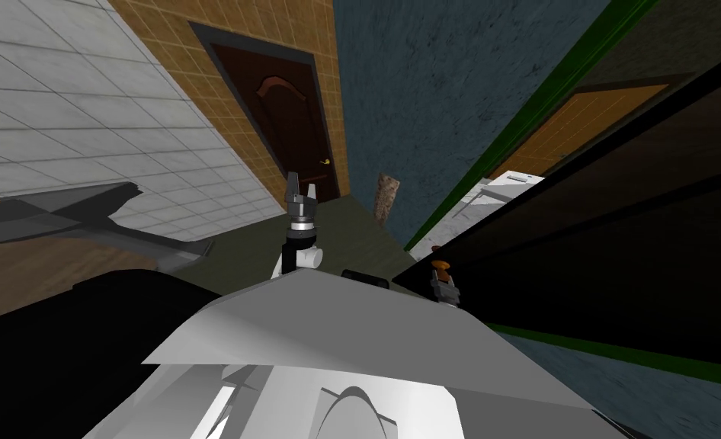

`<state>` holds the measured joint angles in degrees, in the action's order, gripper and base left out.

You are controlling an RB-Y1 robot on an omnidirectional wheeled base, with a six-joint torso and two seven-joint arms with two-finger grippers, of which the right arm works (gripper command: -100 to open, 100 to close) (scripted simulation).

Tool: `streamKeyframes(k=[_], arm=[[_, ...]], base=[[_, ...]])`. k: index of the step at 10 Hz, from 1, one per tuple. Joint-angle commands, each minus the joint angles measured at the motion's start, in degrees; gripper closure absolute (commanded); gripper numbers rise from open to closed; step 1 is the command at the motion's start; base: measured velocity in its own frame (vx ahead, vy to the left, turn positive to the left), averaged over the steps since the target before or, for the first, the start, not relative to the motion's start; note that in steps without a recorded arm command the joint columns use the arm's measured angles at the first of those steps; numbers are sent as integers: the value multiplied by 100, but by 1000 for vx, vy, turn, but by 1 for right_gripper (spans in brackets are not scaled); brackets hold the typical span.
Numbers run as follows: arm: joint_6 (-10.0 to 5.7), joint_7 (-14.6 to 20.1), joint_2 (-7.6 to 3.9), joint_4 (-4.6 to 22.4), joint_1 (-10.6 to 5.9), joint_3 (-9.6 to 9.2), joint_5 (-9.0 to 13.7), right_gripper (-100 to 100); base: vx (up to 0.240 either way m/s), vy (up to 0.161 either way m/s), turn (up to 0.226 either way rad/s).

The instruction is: Pull the door open

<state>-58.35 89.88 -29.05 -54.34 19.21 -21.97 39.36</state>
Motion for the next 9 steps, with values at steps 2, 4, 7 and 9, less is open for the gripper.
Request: streamKeyframes(k=[2, 4, 7, 9], arm=[[-191, 130, -106, 37, 59, -134, -59, 100], [-334, 231, -189, 77, 104, -241, -105, 100], [-551, 383, -315, 138, 173, -403, -173, 100], [-535, 381, -335, 125, 176, -406, -174, 100]], base=[[-212, -32, 137], [-199, -51, 119], [-204, -27, 120], [-158, -5, 57]])
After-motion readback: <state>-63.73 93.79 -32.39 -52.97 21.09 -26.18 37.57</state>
